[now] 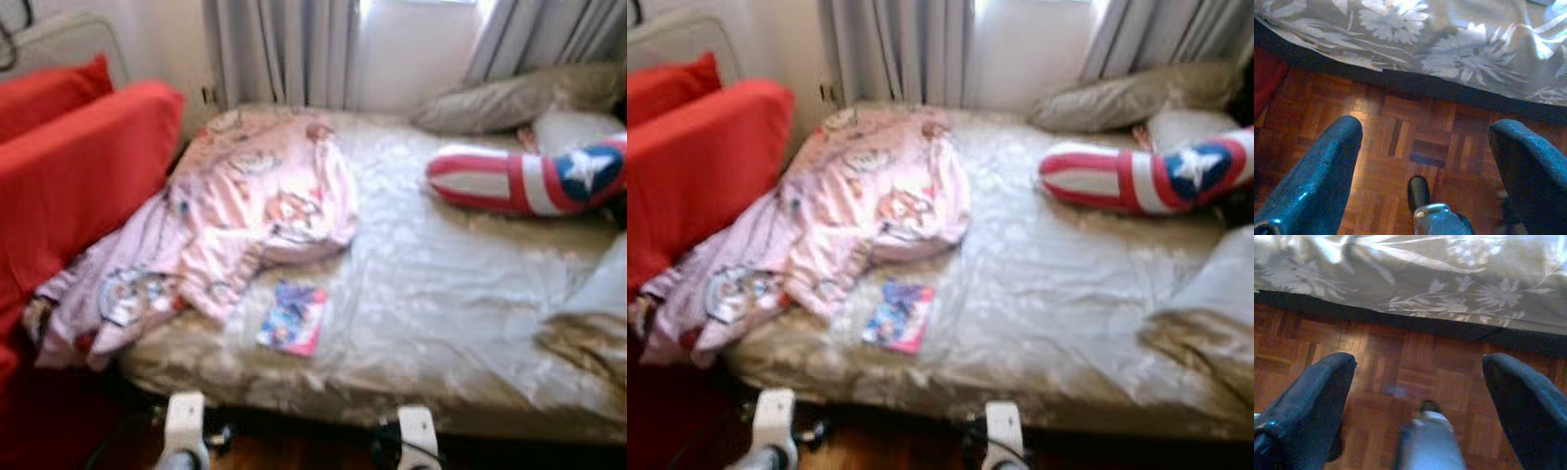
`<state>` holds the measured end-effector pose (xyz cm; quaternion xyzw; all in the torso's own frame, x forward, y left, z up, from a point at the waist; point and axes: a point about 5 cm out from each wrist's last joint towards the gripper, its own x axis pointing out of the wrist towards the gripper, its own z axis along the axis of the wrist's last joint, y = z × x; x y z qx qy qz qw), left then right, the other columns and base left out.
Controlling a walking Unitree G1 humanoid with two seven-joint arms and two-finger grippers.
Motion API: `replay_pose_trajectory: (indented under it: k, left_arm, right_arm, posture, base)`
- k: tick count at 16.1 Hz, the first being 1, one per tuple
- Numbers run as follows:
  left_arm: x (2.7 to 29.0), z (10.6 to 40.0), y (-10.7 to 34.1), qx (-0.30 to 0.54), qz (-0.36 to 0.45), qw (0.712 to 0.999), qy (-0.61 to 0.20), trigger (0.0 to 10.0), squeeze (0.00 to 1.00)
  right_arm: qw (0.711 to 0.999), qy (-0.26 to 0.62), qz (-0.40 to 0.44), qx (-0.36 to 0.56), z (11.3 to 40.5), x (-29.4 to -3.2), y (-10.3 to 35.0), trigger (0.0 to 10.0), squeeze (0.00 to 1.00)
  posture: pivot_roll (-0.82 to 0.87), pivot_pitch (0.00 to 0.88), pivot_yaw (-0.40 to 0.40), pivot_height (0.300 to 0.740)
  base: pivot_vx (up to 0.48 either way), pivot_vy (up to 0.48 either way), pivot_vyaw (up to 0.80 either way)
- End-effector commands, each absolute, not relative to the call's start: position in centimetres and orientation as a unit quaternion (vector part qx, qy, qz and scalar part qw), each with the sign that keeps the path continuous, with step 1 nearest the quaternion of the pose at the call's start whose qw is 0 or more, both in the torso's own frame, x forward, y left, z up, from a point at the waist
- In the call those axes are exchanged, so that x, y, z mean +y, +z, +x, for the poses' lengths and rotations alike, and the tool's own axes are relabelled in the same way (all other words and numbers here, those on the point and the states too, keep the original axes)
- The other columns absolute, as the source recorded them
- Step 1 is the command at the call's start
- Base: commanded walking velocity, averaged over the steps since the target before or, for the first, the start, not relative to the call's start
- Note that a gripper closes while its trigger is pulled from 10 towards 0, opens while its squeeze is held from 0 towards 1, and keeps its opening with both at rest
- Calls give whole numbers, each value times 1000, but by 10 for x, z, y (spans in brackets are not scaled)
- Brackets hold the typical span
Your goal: Clean up the room
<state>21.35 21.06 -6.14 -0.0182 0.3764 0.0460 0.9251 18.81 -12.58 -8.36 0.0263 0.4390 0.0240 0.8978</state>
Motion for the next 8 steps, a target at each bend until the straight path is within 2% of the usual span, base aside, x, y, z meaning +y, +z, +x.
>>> replay_pose_trajectory:
  k: [1,8]
  left_arm:
    - [206,208,-66,389,-21,920,42,10000,0]
    - [206,207,-66,390,-23,919,43,10000,0]
  right_arm:
    - [900,17,24,435,189,-131,-83,10000,0]
    - [901,16,25,434,189,-132,-83,10000,0]
  posture:
    - [8,0,-22,740]
    - [2,0,-26,740]
  base:
    - [0,-450,0]
    - [0,-453,0]
